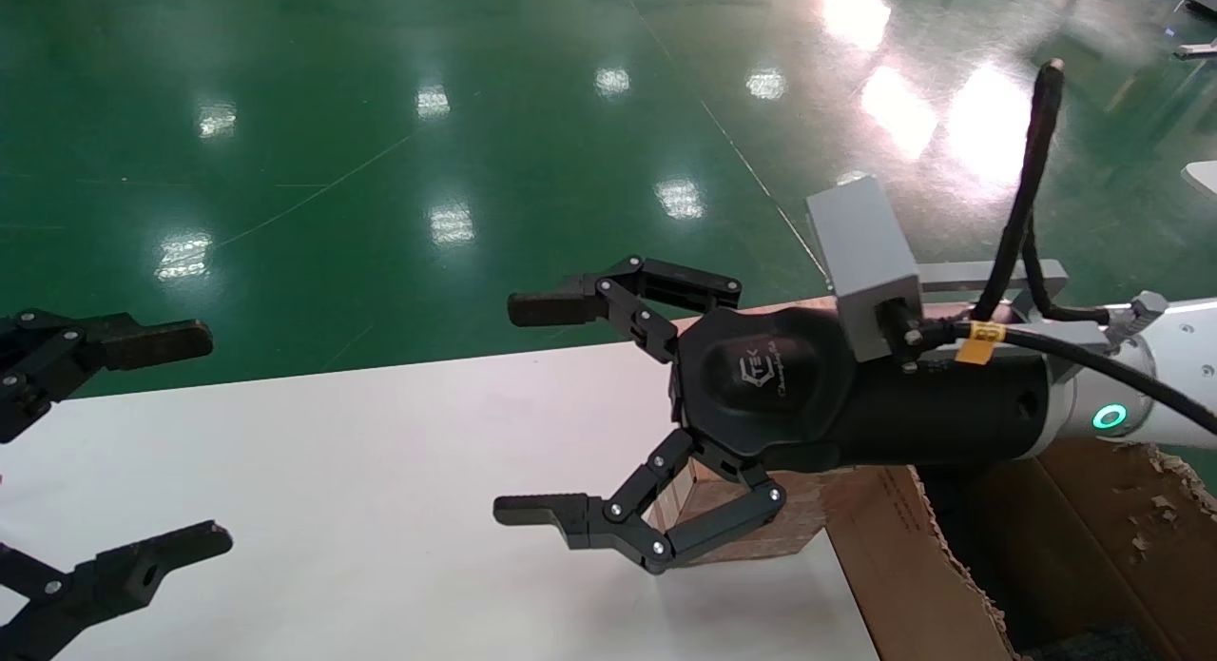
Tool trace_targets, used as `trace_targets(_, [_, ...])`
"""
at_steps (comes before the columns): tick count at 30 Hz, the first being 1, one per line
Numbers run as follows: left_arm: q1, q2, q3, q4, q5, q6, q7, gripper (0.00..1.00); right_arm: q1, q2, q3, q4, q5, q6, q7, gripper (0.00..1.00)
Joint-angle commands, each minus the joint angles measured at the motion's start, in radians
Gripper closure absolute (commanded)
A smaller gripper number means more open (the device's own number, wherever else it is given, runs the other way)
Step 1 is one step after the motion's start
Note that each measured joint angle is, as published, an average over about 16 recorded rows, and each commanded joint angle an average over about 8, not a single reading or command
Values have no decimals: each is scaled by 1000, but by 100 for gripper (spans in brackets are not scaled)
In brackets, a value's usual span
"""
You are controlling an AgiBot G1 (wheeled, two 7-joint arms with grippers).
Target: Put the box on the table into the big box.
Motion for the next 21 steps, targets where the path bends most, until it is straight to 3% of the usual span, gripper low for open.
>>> trace_targets(1, [0, 0, 0, 0, 0, 0, 0, 0, 0, 0, 0, 0, 0, 0, 0, 0])
trace_targets(16, [0, 0, 0, 0, 0, 0, 0, 0, -1, 0, 1, 0, 0, -1, 0, 0])
trace_targets(18, [0, 0, 0, 0, 0, 0, 0, 11, -1, 1, 0, 0, -2, -1, 0, 0])
trace_targets(21, [0, 0, 0, 0, 0, 0, 0, 48, -2, 6, -1, -6, -7, -4, 0, 0])
